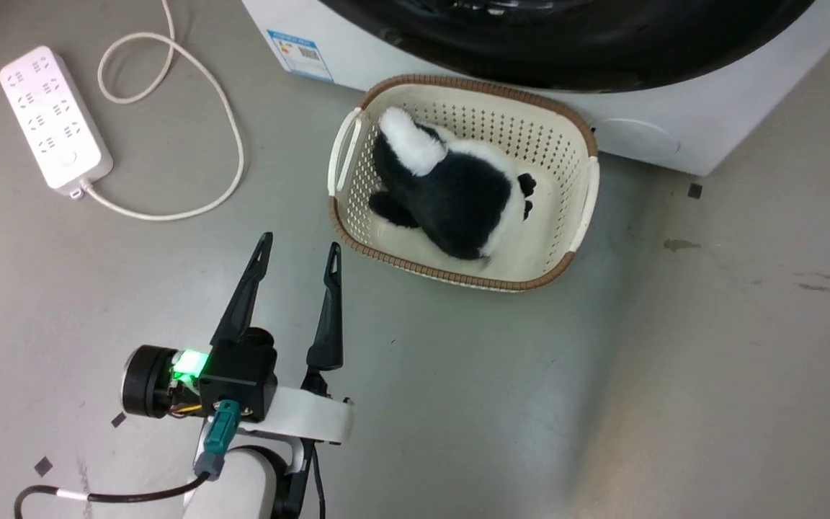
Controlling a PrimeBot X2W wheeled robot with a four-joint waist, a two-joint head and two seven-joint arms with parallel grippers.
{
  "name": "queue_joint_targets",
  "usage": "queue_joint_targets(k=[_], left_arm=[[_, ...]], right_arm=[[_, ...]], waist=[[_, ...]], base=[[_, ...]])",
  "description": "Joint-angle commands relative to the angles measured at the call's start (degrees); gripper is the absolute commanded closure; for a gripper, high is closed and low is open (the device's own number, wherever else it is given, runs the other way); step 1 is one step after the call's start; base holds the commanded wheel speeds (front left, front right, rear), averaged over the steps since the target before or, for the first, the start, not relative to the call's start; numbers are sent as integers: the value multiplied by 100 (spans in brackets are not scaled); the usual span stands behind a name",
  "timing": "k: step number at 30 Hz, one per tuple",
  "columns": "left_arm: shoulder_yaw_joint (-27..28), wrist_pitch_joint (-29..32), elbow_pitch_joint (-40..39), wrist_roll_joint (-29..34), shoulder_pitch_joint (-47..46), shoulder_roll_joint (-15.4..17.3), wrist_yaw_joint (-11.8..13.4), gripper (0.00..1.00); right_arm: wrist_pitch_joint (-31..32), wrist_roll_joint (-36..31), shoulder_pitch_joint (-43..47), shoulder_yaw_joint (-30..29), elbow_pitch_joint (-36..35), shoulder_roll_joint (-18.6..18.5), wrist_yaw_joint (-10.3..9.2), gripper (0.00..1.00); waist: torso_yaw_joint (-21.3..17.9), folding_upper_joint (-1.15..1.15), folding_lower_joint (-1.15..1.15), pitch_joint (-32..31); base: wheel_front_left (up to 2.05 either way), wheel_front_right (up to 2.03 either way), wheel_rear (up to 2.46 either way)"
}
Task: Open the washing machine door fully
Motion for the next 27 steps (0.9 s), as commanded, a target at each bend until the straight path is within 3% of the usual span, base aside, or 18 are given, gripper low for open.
queue_joint_targets(k=[1,12,20,27], left_arm=[[-52,-67,-11,10,-135,6,32,0],[-227,-222,11,17,-251,57,130,0],[-315,-318,34,-1,-244,113,189,0],[-343,-323,77,-14,-145,116,189,0]], right_arm=[[81,109,-241,-78,110,-59,-2,100],[947,456,-905,-843,533,51,-3,100],[1718,619,-777,-1339,534,253,-3,100],[2195,417,-73,-1492,141,623,-3,100]], waist=[[30,0,0,45],[168,0,0,205],[175,0,0,45],[120,0,0,-242]], base=[[0,0,0],[0,0,0],[0,0,0],[0,0,0]])
